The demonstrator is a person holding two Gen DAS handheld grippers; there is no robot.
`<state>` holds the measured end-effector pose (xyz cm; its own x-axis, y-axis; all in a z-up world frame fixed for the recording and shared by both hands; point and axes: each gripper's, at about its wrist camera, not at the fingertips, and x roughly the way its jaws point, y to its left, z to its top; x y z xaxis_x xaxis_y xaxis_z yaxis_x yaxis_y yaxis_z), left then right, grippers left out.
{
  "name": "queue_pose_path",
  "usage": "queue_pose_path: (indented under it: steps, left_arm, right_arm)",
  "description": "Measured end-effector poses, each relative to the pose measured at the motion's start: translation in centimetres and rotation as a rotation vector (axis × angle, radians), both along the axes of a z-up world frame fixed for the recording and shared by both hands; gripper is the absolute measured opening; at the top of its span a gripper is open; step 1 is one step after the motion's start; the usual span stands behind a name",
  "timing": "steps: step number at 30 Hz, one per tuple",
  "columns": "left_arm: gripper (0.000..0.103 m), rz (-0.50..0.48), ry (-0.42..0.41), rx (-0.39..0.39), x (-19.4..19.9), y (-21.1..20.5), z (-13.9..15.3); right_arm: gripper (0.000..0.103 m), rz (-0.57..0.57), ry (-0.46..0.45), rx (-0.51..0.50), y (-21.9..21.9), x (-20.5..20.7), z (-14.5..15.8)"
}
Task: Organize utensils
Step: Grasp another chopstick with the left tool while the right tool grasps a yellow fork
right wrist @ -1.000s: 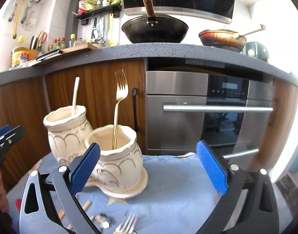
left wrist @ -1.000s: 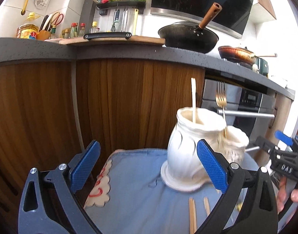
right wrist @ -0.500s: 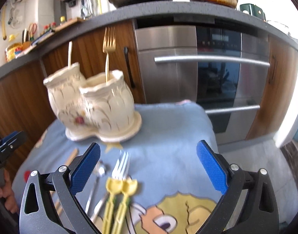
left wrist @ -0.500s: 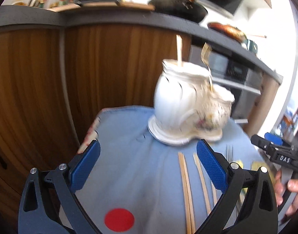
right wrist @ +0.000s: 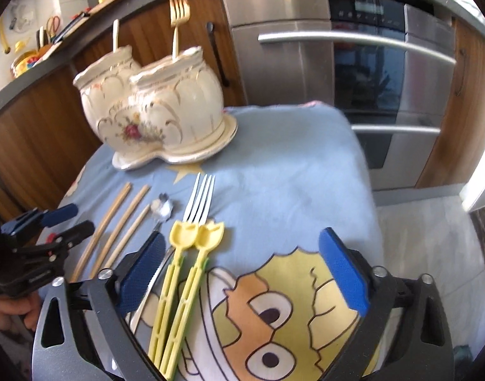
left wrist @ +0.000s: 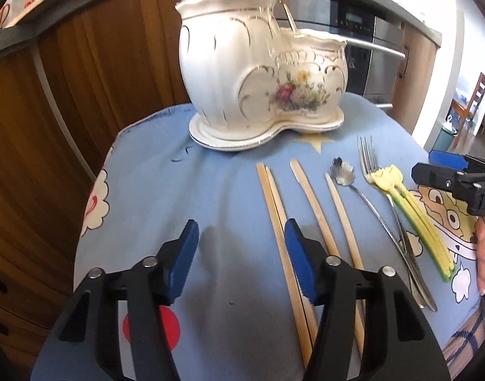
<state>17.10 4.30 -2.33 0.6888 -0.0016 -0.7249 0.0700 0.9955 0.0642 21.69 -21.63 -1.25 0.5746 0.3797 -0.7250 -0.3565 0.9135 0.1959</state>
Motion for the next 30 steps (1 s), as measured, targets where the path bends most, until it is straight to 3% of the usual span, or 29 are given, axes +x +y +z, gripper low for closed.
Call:
queue_pose_path:
  steps: [3,5,11,15,20,30]
  left_arm:
    - [0.054,-0.007,0.02,-0.01,0.2,0.1,-0.2]
    - [0.053,-0.013,0.026,-0.005,0.3,0.0,-0.2]
    - [0.051,-0.033,0.035,0.013,0.1,-0.5,-0.5]
    - [0.031,-0.033,0.037,0.03,0.1,-0.6,-0.7]
    - [0.019,-0.018,0.034,0.037,0.2,-0.4,-0.8]
    - [0.017,-0.009,0.028,0.063,0.2,-0.6,-0.8]
  right_arm:
    - [0.085,0.004,0.008,-0.017,0.2,-0.2,-0.2]
    - [0.073,0.009,0.02,-0.036,0.6,-0.3,-0.5]
    - [0.067,0.048,0.029,-0.094,1.7,-0.8,-0.8]
    - [0.061,0.052,0.013,-0.131,2.2,-1.1,-1.0]
    - [0.052,0.077,-0.004,-0.154,2.6,-1.6,-1.0]
    - [0.038,0.117,-0.043,-0.177,3.2,-2.8,-1.1]
